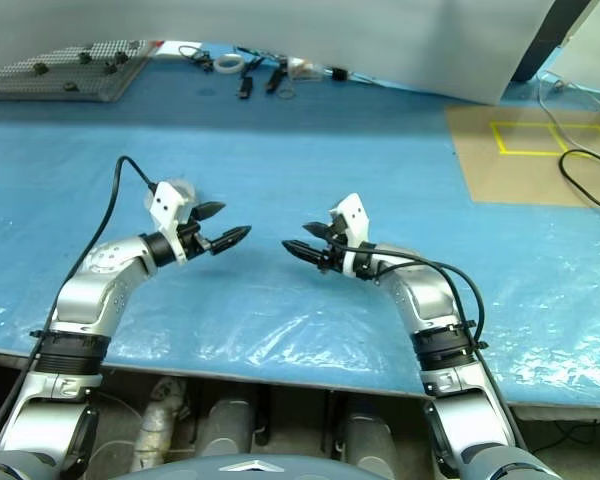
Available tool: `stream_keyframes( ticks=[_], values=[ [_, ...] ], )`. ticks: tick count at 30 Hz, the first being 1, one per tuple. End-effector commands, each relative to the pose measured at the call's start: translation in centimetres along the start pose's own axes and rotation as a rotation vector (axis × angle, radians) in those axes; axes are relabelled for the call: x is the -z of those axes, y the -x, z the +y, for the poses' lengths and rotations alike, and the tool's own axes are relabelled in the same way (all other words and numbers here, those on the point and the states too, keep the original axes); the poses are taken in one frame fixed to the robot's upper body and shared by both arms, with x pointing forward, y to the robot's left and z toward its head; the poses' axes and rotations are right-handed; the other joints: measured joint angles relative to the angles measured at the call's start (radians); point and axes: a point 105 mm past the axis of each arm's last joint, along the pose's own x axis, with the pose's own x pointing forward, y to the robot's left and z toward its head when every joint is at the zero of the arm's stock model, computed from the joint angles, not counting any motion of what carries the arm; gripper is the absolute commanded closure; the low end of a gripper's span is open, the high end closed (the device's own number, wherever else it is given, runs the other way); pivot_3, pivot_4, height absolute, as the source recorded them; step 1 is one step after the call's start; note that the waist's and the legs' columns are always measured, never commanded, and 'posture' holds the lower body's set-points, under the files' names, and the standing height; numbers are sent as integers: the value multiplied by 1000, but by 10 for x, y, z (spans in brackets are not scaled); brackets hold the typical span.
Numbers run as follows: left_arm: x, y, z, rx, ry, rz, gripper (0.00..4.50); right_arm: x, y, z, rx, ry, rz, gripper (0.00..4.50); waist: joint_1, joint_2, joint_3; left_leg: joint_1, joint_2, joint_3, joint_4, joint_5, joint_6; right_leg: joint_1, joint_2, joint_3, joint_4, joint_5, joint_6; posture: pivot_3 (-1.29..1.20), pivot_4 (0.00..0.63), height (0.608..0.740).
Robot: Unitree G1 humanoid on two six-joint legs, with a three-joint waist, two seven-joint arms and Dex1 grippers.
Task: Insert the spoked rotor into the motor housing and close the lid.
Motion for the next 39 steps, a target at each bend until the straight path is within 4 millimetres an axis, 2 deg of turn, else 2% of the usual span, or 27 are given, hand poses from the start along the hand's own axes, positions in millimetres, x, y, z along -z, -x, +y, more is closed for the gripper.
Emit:
stream_keyframes(
  ticks=[1,39],
  values=[
    [-13,2,3,-8,-31,-44,25,-10,1,5,-10,26,-35,1062,0,0,0,0,0,0,0,0,0,0,0,0,0,0,0,0,150,740],
    [-14,-3,-4,18,-13,-62,25,-4,5,4,-7,17,-14,1062,0,0,0,0,0,0,0,0,0,0,0,0,0,0,0,0,150,740]
  ],
)
